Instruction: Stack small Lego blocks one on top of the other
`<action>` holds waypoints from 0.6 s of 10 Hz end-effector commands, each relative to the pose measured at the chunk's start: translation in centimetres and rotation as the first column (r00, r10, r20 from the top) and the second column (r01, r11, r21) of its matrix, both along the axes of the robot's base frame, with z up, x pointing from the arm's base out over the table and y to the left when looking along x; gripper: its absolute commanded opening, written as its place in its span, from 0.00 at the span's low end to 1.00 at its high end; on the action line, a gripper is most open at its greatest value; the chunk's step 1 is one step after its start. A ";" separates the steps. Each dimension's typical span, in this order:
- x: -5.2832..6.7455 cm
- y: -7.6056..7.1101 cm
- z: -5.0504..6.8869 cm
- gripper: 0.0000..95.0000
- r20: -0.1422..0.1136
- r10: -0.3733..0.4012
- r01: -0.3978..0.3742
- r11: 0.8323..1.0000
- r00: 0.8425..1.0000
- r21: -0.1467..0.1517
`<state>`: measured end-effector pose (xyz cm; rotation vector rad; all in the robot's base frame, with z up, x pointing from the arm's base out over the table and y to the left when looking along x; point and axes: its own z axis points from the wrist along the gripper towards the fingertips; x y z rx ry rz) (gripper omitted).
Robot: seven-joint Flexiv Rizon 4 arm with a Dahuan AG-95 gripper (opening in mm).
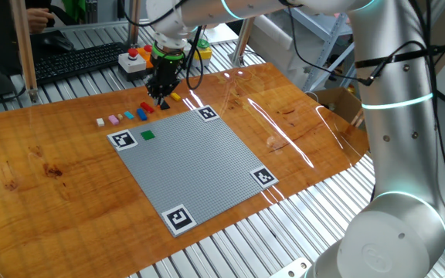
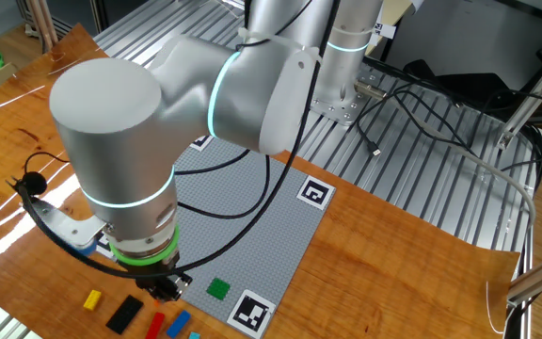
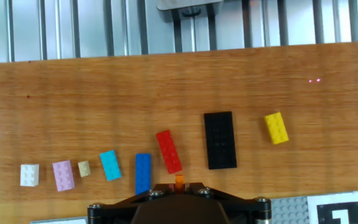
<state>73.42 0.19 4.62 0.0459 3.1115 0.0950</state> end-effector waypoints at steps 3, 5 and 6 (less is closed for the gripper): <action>-0.8 1.3 0.1 0.00 -0.017 -0.011 0.011 1.000 1.000 0.010; -1.7 2.5 0.4 0.00 -0.025 -0.019 0.019 1.000 1.000 0.010; -2.1 2.9 0.5 0.00 -0.025 -0.024 0.024 1.000 0.999 0.009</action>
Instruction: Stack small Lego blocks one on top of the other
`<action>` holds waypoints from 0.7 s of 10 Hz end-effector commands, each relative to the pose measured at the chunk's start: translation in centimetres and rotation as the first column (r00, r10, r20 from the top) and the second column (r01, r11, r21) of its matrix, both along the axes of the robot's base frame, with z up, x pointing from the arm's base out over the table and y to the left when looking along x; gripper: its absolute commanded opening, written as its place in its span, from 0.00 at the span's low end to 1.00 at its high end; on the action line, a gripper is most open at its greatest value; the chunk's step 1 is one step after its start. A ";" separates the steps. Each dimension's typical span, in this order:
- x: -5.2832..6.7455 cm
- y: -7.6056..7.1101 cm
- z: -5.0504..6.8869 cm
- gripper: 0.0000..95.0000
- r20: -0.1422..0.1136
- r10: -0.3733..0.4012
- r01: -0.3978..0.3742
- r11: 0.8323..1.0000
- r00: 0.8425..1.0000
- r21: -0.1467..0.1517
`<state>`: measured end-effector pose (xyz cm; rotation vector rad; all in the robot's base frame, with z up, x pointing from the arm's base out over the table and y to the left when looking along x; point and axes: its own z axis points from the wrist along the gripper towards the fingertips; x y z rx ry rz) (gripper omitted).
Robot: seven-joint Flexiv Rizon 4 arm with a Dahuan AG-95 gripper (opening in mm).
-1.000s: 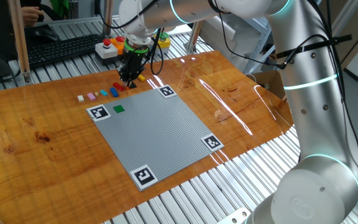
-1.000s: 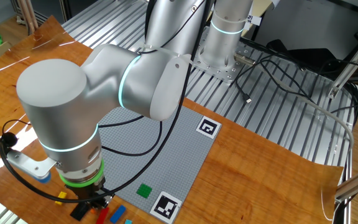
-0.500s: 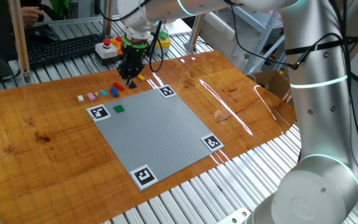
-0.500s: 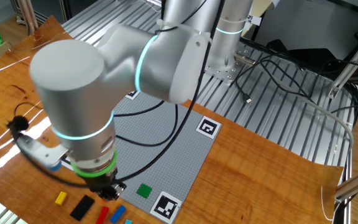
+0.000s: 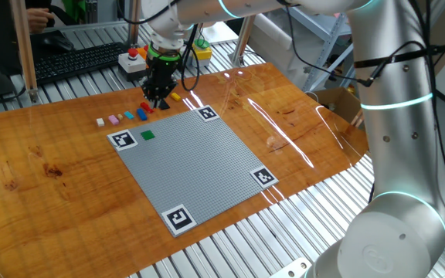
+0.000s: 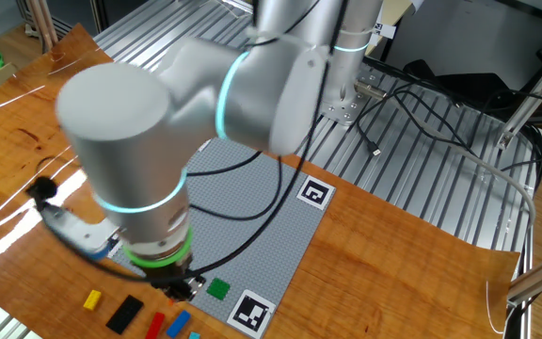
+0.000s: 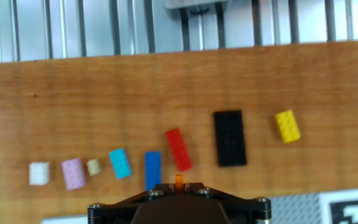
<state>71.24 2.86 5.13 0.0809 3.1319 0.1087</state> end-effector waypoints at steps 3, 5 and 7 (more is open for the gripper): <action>-1.1 1.6 0.0 0.00 -0.003 -0.022 0.022 1.000 1.000 0.001; -1.9 2.4 -0.2 0.00 -0.003 -0.025 0.025 1.000 1.000 -0.002; -2.6 2.6 -0.4 0.00 0.001 -0.023 0.023 1.000 1.000 0.002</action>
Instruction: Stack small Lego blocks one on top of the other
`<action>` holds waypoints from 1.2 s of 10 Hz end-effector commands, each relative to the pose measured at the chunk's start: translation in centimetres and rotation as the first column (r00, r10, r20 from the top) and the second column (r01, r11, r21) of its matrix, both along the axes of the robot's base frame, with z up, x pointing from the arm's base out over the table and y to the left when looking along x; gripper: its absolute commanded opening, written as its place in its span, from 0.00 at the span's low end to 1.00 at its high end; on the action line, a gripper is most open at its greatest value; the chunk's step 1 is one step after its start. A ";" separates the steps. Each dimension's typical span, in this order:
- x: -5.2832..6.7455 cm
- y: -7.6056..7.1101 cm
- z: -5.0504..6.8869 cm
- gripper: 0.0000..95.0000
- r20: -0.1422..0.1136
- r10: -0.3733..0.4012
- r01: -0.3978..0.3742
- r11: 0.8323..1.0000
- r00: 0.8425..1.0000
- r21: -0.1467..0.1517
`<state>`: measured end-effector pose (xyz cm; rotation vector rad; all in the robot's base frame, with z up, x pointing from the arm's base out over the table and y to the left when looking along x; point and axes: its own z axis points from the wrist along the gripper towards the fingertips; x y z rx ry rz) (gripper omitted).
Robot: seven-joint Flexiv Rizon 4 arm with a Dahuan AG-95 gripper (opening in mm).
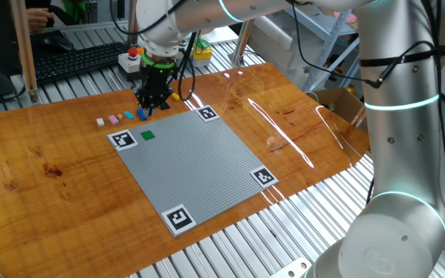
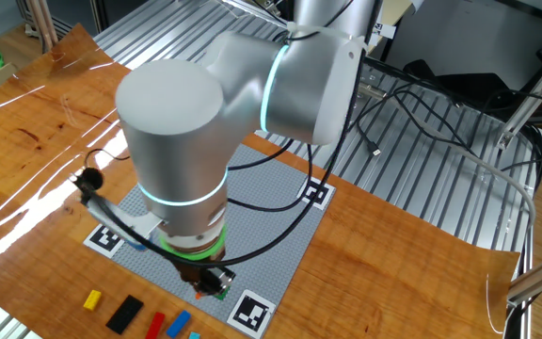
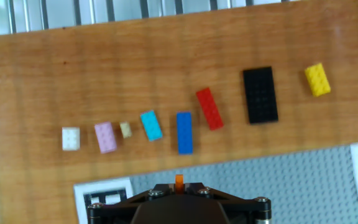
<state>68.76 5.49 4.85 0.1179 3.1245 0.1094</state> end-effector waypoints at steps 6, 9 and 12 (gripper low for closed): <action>-1.2 1.2 -0.8 0.00 0.001 -0.005 0.005 1.000 1.000 0.008; -1.4 1.2 -1.4 0.00 0.010 0.008 -0.008 1.000 1.000 0.008; -1.7 1.2 -1.8 0.00 0.011 0.027 -0.027 1.000 1.000 0.009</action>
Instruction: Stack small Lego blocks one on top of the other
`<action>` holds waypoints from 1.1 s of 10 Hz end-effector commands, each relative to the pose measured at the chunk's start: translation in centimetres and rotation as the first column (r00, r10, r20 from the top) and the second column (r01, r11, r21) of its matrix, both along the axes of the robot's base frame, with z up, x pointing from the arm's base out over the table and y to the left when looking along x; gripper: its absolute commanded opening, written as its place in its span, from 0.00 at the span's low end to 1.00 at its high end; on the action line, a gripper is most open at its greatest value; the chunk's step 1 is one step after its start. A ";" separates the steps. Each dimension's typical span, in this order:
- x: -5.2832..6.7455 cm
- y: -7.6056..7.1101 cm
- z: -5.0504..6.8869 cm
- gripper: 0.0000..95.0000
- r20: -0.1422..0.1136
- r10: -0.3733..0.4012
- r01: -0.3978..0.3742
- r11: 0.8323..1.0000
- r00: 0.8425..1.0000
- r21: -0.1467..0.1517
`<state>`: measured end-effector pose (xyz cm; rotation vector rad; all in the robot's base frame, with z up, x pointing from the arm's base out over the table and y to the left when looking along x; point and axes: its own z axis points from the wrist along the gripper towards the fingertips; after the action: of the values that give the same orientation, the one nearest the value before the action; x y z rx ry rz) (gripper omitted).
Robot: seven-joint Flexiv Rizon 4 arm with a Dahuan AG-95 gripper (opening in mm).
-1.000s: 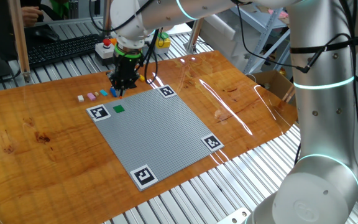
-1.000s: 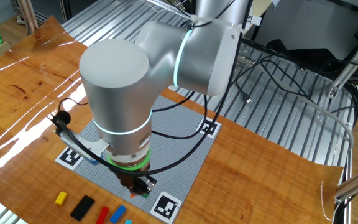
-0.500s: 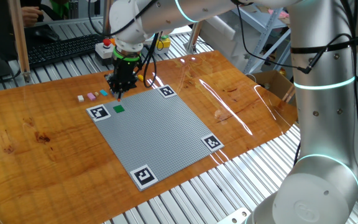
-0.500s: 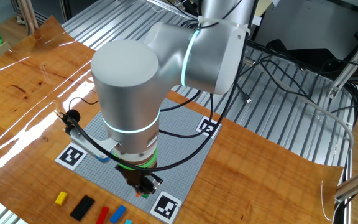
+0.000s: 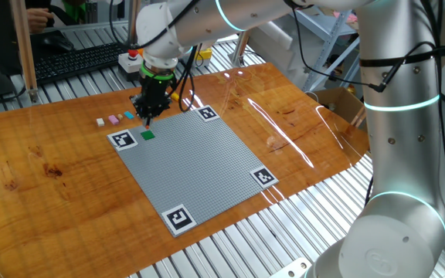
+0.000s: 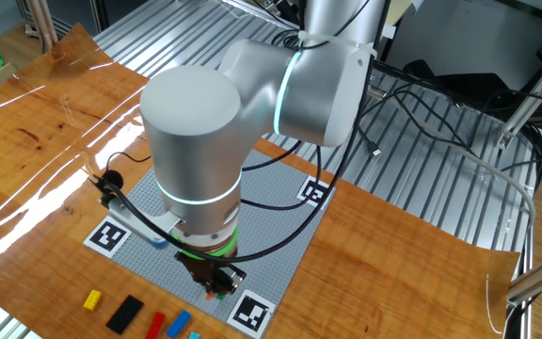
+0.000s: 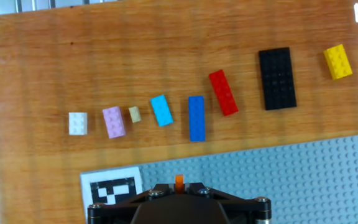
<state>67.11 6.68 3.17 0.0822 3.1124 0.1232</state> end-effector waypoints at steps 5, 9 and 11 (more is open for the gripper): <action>-0.7 0.5 -0.5 0.00 0.004 0.017 -0.017 1.000 1.000 -0.001; -0.9 0.6 -1.2 0.00 0.010 0.026 -0.026 1.000 1.000 -0.002; -1.0 0.6 -1.4 0.00 0.009 0.028 -0.028 1.000 1.000 -0.002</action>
<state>66.05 7.28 1.76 0.0347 3.1054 0.1230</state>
